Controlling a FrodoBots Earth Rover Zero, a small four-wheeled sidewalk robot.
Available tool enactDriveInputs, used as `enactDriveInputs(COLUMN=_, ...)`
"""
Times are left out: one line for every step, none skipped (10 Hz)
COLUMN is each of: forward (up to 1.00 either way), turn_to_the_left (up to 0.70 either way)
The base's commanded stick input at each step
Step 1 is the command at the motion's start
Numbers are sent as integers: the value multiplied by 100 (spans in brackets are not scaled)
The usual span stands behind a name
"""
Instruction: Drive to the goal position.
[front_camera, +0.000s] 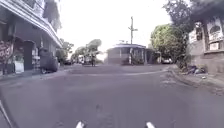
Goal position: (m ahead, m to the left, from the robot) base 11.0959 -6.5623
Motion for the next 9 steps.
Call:
enactDriveInputs(forward=70, turn_to_the_left=-2)
enactDriveInputs(forward=70, turn_to_the_left=-11)
enactDriveInputs(forward=70, turn_to_the_left=-33)
enactDriveInputs(forward=70, turn_to_the_left=-35)
enactDriveInputs(forward=70, turn_to_the_left=-35)
enactDriveInputs(forward=70, turn_to_the_left=-35)
enactDriveInputs(forward=70, turn_to_the_left=-35)
enactDriveInputs(forward=70, turn_to_the_left=-35)
enactDriveInputs(forward=70, turn_to_the_left=-35)
